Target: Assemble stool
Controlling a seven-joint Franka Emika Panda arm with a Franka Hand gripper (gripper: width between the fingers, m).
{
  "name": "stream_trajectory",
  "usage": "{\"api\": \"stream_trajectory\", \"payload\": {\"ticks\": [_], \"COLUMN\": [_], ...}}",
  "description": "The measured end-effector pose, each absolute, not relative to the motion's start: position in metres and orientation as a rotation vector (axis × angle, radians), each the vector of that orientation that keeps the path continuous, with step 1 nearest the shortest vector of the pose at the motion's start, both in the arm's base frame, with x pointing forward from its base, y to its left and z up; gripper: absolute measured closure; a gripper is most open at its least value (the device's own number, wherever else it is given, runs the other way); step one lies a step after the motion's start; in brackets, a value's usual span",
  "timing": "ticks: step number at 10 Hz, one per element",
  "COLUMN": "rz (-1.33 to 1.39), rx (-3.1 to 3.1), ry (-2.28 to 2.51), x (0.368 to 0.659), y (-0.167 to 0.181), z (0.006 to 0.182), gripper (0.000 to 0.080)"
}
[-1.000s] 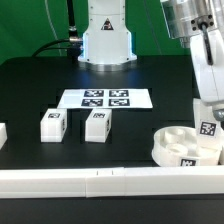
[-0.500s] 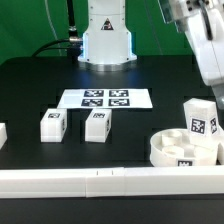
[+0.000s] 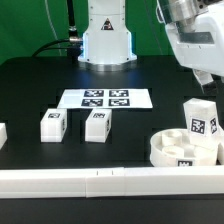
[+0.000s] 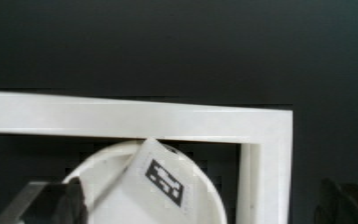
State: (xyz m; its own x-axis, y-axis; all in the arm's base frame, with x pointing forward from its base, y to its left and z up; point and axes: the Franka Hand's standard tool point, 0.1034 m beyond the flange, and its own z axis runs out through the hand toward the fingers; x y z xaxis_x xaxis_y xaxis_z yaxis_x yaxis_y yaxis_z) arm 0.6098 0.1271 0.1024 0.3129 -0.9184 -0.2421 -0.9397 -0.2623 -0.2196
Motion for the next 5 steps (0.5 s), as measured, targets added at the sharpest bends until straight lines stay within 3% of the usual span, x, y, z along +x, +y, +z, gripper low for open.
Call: {"api": "stream_trajectory", "payload": {"ticks": [3,5], "rz": [0.070,0.044], "rx": [-2.673,-2.738], "ry": [1.116,0.933], "x": [0.6148,0.6149], "y": [0.1400,0.1391], "z": [0.1145,0.1136], "gripper": [0.0151,0.0151]}}
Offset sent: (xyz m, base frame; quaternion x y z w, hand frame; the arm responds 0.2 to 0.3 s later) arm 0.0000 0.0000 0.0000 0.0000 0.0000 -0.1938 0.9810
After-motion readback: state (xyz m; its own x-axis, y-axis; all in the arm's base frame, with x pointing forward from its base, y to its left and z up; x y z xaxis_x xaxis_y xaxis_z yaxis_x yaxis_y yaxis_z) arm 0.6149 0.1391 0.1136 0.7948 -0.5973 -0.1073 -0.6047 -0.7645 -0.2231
